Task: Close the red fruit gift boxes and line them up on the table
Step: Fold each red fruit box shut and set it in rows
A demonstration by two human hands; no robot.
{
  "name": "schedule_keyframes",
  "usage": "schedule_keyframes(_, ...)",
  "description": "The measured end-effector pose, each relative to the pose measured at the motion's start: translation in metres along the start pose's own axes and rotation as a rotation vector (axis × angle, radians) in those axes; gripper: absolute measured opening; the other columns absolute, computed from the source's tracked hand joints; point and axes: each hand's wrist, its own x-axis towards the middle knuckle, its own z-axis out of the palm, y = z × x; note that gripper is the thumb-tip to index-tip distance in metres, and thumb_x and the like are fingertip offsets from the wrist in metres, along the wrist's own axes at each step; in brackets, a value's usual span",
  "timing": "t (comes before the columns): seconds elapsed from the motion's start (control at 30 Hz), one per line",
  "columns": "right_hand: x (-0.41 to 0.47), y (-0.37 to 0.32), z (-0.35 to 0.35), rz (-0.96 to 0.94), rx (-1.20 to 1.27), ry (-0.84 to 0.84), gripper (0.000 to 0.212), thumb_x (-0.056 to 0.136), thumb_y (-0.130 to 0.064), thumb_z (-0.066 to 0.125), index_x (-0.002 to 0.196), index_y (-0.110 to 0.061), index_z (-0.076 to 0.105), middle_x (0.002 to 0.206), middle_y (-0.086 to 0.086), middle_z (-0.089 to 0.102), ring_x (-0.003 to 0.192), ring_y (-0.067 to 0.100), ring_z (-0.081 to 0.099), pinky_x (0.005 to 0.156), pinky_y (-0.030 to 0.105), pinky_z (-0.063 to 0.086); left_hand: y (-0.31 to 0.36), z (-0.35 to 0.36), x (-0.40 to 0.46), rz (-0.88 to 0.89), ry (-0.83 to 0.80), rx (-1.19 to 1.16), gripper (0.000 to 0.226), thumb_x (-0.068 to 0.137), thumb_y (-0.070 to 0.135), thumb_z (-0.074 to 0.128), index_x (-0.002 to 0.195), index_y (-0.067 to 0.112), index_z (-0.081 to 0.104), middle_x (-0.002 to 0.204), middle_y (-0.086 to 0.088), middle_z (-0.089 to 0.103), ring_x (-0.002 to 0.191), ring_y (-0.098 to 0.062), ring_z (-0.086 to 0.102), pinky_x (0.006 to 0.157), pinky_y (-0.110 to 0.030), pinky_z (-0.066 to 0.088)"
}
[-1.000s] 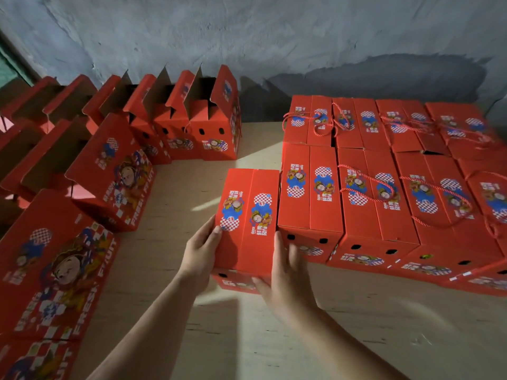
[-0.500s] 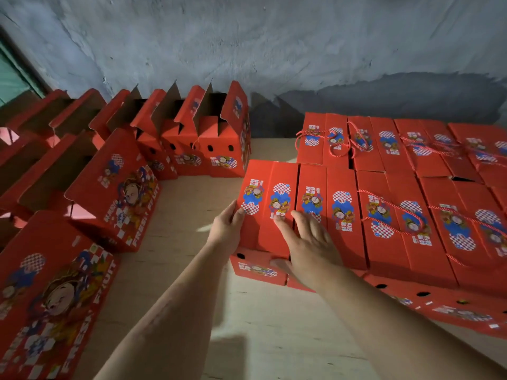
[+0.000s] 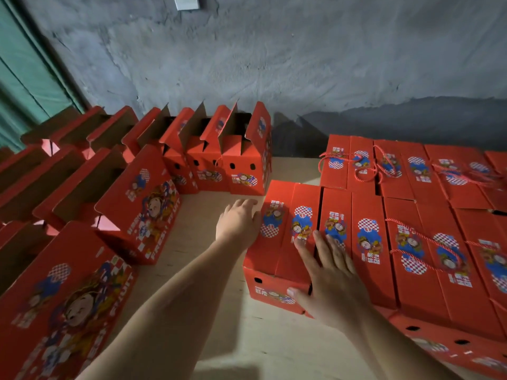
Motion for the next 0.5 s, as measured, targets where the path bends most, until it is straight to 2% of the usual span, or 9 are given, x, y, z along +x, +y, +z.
schedule_keyframes(0.1, 0.0, -0.001, -0.004, -0.007, -0.005, -0.008, 0.105, 0.081, -0.082, 0.041, 0.158, -0.043, -0.02, 0.171, 0.007, -0.013, 0.157, 0.029, -0.012, 0.126, 0.045, -0.002, 0.004, -0.003, 0.046, -0.032, -0.039, 0.027, 0.05, 0.097, 0.032, 0.051, 0.147, 0.026, 0.048, 0.147, -0.007, 0.049, 0.131, -0.036, 0.046, 0.109, -0.049, 0.041)
schedule_keyframes(0.2, 0.0, -0.003, -0.007, -0.001, 0.005, -0.019, 0.106, 0.08, -0.082, 0.045, 0.161, -0.041, -0.01, 0.172, 0.007, -0.004, 0.158, 0.03, -0.002, 0.125, 0.045, 0.004, 0.009, -0.001, 0.098, -0.1, -0.093, -0.011, 0.061, 0.095, 0.032, 0.054, 0.154, 0.031, 0.039, 0.153, -0.01, 0.037, 0.137, -0.04, 0.037, 0.113, -0.052, 0.038)
schedule_keyframes(0.33, -0.001, -0.005, -0.007, 0.017, -0.017, 0.017, 0.111, 0.067, -0.08, 0.066, 0.16, -0.032, 0.03, 0.165, 0.013, 0.03, 0.15, 0.036, 0.034, 0.117, 0.052, 0.036, 0.014, 0.001, 0.155, -0.181, -0.088, -0.068, 0.067, 0.093, 0.036, 0.056, 0.155, 0.043, 0.033, 0.162, -0.01, 0.019, 0.144, -0.04, 0.023, 0.115, -0.053, 0.036)
schedule_keyframes(0.5, 0.006, -0.001, 0.003, -0.018, -0.053, 0.048, 0.116, 0.055, -0.083, 0.072, 0.154, -0.029, 0.045, 0.157, 0.015, 0.044, 0.139, 0.04, 0.049, 0.109, 0.051, 0.032, 0.02, 0.01, 0.208, -0.182, -0.099, -0.126, 0.068, 0.096, 0.034, 0.058, 0.155, 0.054, 0.029, 0.169, -0.006, 0.007, 0.151, -0.039, 0.011, 0.117, -0.059, 0.03)
